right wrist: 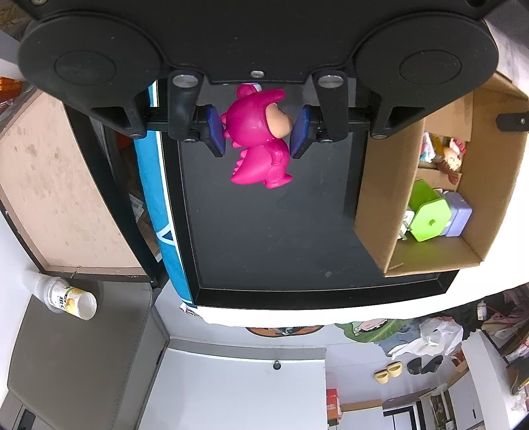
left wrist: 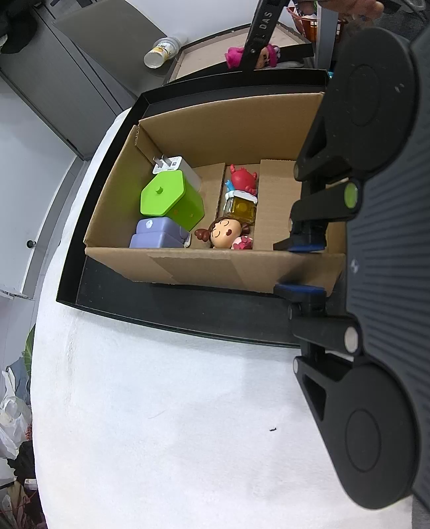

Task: Organize rigid objects
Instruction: 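Carry the pink dinosaur with the right gripper over the box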

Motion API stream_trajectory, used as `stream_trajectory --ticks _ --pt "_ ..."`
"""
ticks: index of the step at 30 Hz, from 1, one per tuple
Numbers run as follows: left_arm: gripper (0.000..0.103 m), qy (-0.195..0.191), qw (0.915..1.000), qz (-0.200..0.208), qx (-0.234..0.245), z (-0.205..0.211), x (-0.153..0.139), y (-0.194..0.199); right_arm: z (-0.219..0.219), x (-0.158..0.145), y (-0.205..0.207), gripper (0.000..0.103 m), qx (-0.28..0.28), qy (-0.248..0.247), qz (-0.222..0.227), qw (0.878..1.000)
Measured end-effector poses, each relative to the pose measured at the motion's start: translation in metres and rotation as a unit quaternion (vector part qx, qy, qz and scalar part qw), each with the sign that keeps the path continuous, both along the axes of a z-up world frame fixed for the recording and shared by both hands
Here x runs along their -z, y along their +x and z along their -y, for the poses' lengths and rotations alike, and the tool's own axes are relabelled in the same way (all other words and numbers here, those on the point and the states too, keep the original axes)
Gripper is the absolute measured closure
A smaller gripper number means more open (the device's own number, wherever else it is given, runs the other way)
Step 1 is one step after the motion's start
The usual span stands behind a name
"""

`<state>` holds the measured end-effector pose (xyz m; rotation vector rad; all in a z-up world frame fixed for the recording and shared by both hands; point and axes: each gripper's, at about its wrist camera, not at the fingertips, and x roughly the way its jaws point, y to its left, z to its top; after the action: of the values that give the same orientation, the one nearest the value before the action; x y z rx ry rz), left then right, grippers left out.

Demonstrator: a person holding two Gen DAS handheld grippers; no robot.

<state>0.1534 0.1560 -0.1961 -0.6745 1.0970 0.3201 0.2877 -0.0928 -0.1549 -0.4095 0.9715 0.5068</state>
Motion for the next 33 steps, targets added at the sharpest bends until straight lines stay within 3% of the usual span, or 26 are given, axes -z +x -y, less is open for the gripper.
stream_trajectory --ticks 12,33 --pt "0.086 0.002 1.0000 -0.001 -0.001 0.000 -0.001 0.001 -0.009 -0.025 -0.028 0.061 -0.025 0.014 0.006 1.000" --pt "0.086 -0.007 0.9999 0.005 -0.007 -0.001 0.001 -0.001 -0.062 -0.057 -0.052 0.060 -0.073 0.022 0.023 0.997"
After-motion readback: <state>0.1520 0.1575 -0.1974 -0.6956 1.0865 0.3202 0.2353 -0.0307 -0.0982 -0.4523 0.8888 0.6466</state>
